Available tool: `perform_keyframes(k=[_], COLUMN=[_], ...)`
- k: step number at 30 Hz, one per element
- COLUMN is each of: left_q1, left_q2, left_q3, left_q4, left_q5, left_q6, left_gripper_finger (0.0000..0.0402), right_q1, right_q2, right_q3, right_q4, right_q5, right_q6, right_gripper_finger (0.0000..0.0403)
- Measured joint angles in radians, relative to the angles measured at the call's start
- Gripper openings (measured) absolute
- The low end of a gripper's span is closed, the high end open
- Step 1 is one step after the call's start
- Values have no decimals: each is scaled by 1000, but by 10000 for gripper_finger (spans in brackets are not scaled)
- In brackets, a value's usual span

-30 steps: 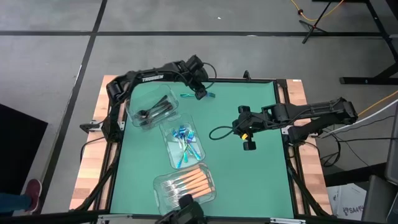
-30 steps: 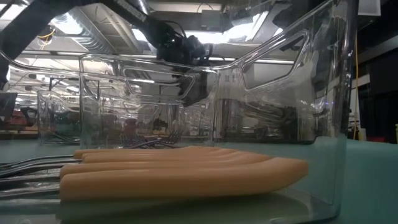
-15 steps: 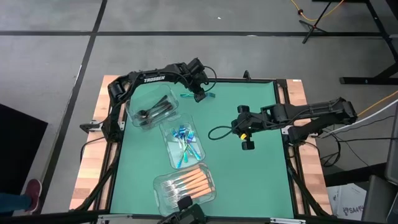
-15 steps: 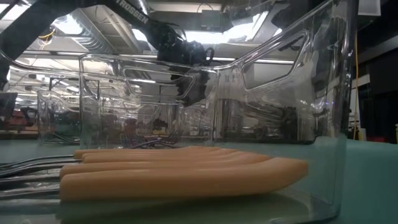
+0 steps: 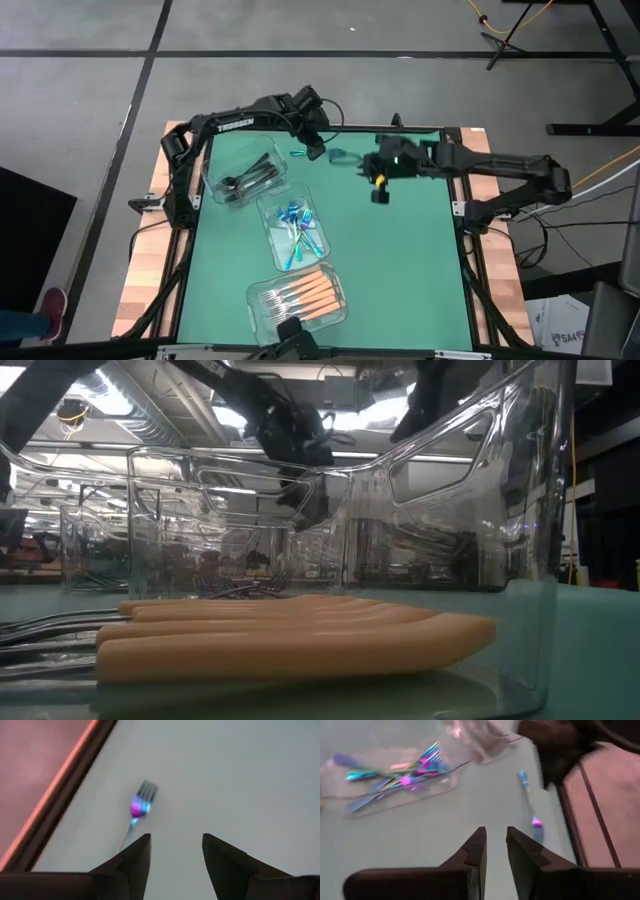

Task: Sort silverware by color (type)
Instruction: Put the blue fork into the center transparent bin

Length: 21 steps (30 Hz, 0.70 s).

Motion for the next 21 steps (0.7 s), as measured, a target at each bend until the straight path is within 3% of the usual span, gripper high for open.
perform_keyframes(k=[10, 21], left_q1=[42, 56], left_q2=[-137, -231], left_q3=[4, 4], left_q4=[-83, -235], left_q5=[0, -9], left_q6=[5, 6], left_gripper_finger=[172, 172], right_q1=[-285, -453], right_q2=[165, 441], right_q3=[1, 0], right_q4=[263, 397], right_q5=[-287, -388], right_q6=[-110, -198], right_gripper_finger=[65, 65])
